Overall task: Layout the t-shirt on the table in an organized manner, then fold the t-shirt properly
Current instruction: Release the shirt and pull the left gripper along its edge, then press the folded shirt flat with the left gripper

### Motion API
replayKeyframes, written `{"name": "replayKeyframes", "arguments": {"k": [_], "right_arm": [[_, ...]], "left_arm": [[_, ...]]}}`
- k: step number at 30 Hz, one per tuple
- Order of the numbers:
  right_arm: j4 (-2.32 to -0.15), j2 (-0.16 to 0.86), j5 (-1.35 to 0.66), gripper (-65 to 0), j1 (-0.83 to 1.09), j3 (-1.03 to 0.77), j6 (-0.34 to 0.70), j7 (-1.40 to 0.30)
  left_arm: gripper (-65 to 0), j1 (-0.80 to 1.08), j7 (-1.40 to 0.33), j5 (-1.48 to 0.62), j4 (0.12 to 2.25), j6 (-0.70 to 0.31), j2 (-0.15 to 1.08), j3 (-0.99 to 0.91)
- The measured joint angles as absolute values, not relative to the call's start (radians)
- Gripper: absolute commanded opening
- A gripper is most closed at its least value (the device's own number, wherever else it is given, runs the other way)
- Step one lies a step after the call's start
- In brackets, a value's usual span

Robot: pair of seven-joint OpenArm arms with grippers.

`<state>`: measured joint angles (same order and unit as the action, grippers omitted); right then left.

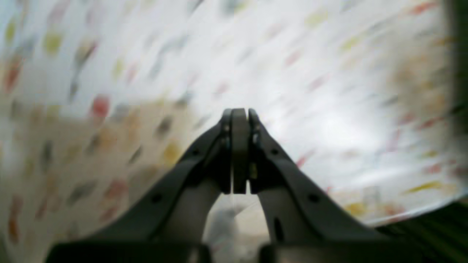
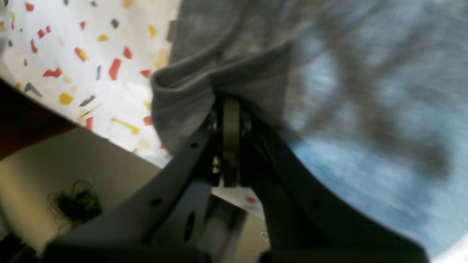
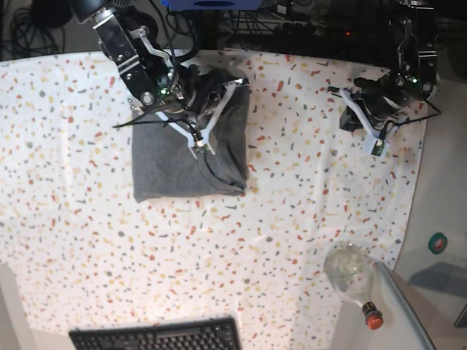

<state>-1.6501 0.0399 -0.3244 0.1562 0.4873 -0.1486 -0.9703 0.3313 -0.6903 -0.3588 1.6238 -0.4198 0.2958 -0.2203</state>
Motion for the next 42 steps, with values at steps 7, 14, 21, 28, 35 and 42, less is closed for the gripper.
{"name": "replayKeyframes", "arguments": {"k": [7, 14, 21, 28, 35, 42], "right_arm": [[-1.909, 0.083, -0.337, -65.0, 0.217, 0.294, -0.135, -1.022], [-1.883, 0.135, -0.340, -65.0, 0.266, 0.156, -0.136, -1.026], [-1.883, 0.132, -0.342, -65.0, 0.283, 0.154, -0.135, -1.019], [-1.883, 0.147, -0.341, -65.0, 0.281, 0.152, -0.135, -1.021], [-1.883, 0.155, -0.348, -65.0, 0.283, 0.105, -0.135, -1.022], [-1.883, 0.160, -0.337, -65.0, 0.281, -0.046, -0.134, -1.021]], "left_arm": [[-49.7, 0.273, -0.910, -0.351, 1.721, -0.423, 0.139, -0.201], [0.0, 0.203, -0.916, -0.362, 1.634, -0.424, 0.017, -0.146], [0.0, 0.097, -0.821, -0.358, 1.378, -0.421, -0.056, -0.063], [0.0, 0.060, -0.753, -0.399, 1.262, -0.448, -0.077, -0.058], [-60.4, 0.011, -0.774, -0.390, 1.185, -0.442, -0.043, -0.057], [-65.0, -0.174, -0.951, -0.350, 1.171, -0.434, 0.105, 0.272]]}}
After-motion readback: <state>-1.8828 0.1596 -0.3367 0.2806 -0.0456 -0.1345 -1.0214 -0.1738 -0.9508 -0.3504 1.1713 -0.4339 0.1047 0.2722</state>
